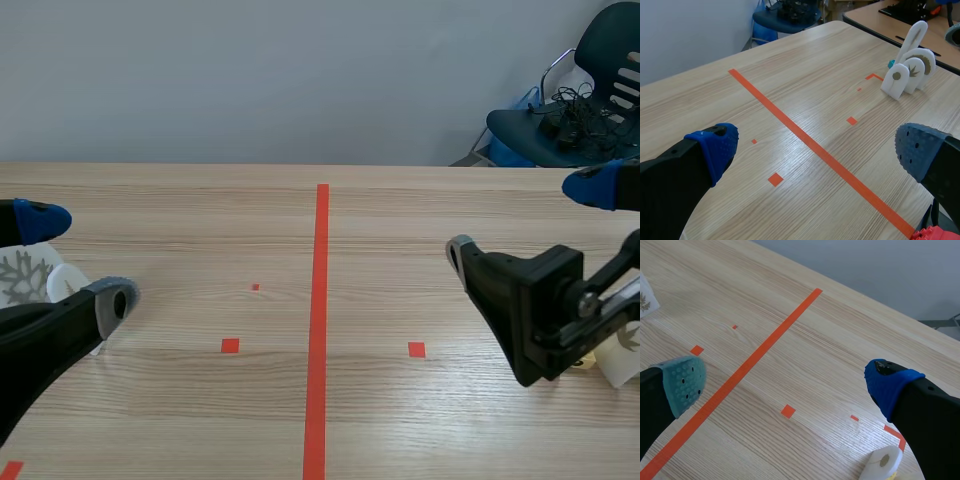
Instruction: Do the leaf sorting experiment
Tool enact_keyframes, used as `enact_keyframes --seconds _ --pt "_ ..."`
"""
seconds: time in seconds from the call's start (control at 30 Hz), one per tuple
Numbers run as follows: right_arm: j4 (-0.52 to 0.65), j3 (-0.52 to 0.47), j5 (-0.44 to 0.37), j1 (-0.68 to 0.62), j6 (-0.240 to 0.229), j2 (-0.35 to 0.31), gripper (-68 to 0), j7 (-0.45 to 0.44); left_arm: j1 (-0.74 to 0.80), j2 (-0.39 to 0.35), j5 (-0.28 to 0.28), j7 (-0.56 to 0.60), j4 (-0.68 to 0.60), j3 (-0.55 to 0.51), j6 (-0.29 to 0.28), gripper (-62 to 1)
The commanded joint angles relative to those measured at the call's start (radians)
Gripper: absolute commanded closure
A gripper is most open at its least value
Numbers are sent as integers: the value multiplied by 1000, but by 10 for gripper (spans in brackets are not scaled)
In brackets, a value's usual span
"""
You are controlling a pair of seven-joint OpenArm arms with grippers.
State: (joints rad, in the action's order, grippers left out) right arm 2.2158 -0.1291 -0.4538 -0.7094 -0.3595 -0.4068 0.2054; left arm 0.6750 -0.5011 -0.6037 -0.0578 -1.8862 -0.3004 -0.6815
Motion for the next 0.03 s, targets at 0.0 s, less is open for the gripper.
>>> enact_keyframes --seconds 0.0 --pt "-1 -5 -8 14 3 2 -679 -16 -8 5 -14 15 0 -2 6 -623"
